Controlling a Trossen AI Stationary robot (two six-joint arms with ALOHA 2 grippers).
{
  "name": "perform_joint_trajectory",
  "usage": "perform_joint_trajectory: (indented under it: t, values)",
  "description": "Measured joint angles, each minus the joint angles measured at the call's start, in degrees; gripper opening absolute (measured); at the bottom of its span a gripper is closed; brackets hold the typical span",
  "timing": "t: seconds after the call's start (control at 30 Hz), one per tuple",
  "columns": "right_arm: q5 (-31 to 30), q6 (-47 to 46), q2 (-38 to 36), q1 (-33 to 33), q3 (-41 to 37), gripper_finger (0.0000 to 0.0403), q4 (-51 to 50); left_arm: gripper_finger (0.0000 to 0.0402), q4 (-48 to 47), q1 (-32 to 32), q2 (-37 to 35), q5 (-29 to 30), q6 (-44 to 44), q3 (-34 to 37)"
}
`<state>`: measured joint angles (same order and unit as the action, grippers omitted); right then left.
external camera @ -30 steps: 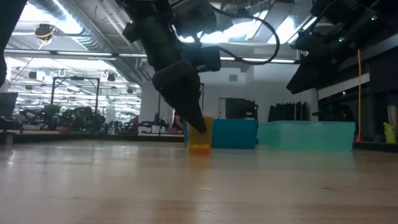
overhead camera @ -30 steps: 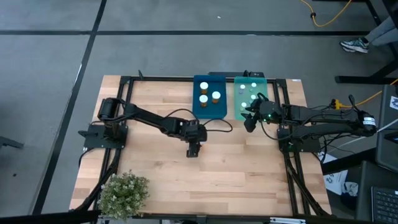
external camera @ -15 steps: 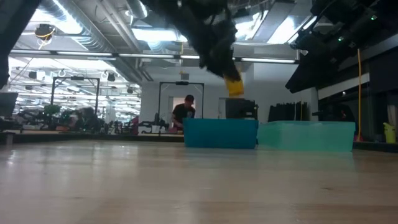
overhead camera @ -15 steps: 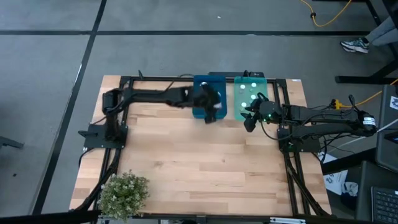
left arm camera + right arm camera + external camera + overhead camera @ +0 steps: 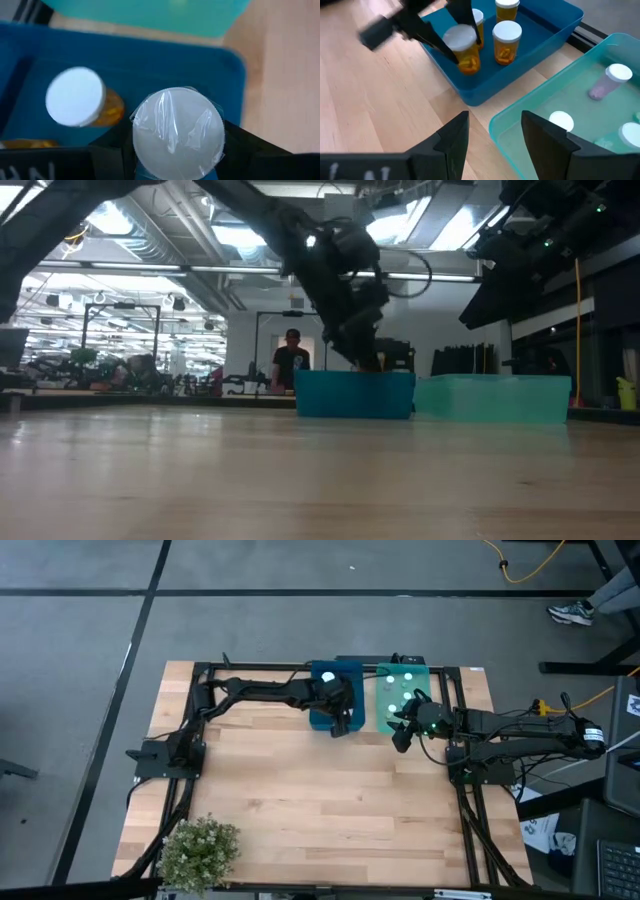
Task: Pick and place medicine bottles into bin by pill shape (circle, oval)
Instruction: Put the orange pill bottle into the blue bin
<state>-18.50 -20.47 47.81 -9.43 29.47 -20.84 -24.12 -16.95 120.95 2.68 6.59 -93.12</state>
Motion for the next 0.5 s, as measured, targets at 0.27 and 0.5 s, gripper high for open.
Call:
perform_joint_trajectory:
  t: [0.27,0.5]
  values:
    - [0.03,-0.01,0.00,0.00,0.00,0.0183,-0.04,0.0175,0.11,-0.29,1.68,0.16,0.15,-0.02]
    - [0.04,-0.02,0.00,0.00,0.00,0.0183,-0.04,0.0235,-1.49,-0.57,1.68,0.20,-0.29,-0.02]
